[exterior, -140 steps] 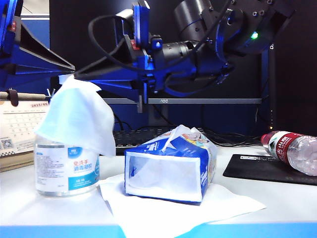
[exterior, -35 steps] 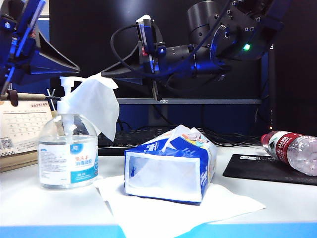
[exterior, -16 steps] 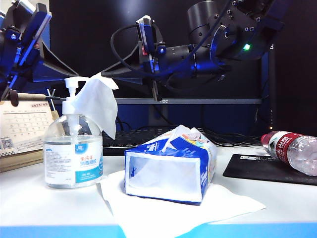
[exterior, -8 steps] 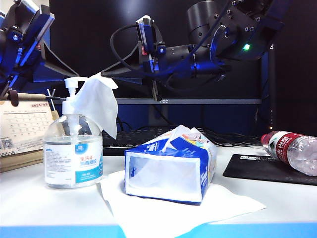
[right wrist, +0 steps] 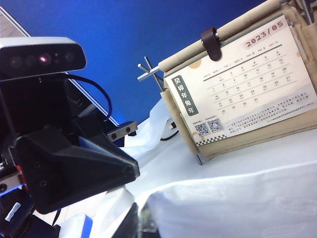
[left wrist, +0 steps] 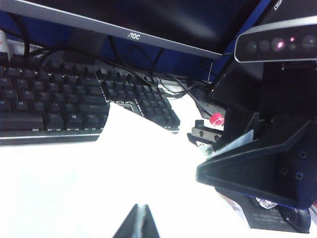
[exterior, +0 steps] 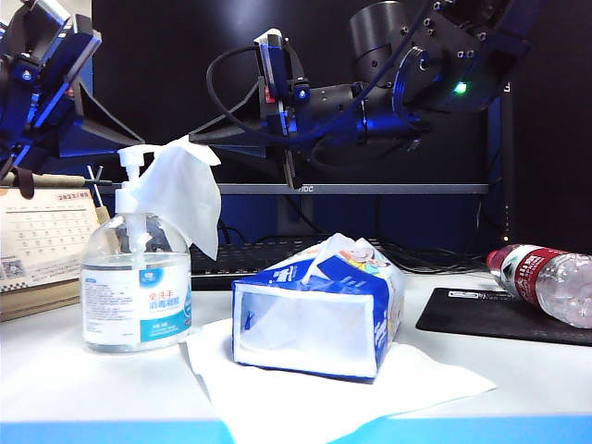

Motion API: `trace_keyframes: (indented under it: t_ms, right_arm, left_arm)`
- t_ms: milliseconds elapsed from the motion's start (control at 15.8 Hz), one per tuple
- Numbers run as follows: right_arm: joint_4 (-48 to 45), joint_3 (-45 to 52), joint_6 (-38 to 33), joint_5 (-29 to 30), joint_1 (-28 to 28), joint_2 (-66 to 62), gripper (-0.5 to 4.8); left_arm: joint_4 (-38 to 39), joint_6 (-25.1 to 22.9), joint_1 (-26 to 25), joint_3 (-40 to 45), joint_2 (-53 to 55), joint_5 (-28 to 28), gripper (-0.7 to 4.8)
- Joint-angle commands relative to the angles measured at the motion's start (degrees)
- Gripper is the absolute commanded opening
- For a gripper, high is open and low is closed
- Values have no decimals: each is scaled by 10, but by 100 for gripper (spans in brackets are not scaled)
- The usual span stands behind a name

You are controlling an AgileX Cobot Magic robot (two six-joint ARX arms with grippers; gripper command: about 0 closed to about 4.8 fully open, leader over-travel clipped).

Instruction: Pull out a tissue from the tissue dispenser, then press the switch of the alcohol sanitizer bottle to drop some sanitizer on the paper tissue, and finally place the treated tissue on the table.

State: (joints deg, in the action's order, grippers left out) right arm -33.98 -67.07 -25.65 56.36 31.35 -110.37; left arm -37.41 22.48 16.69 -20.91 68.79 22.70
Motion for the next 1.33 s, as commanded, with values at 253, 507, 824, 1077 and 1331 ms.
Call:
trace_keyframes:
  t_ms: [253, 507, 824, 1077, 1331]
  right_arm:
    - [-8, -2, 2, -1, 0, 3, -5]
    - [-8, -2, 2, 1, -1, 3, -5]
    - [-10, -3, 1, 3, -24, 4, -5]
    - [-9, -3, -9, 20, -50, 31, -5]
    - [-5, -3, -9, 24, -64, 97, -5]
  left_arm:
    - [40, 4, 2, 20, 91, 2, -5]
    - [15, 5, 3, 20, 124, 7, -5]
    - [0, 0, 2, 20, 124, -11, -5]
    - [-34, 5, 2, 20, 119, -19, -5]
    - [-125, 33, 1, 19, 94, -6, -5]
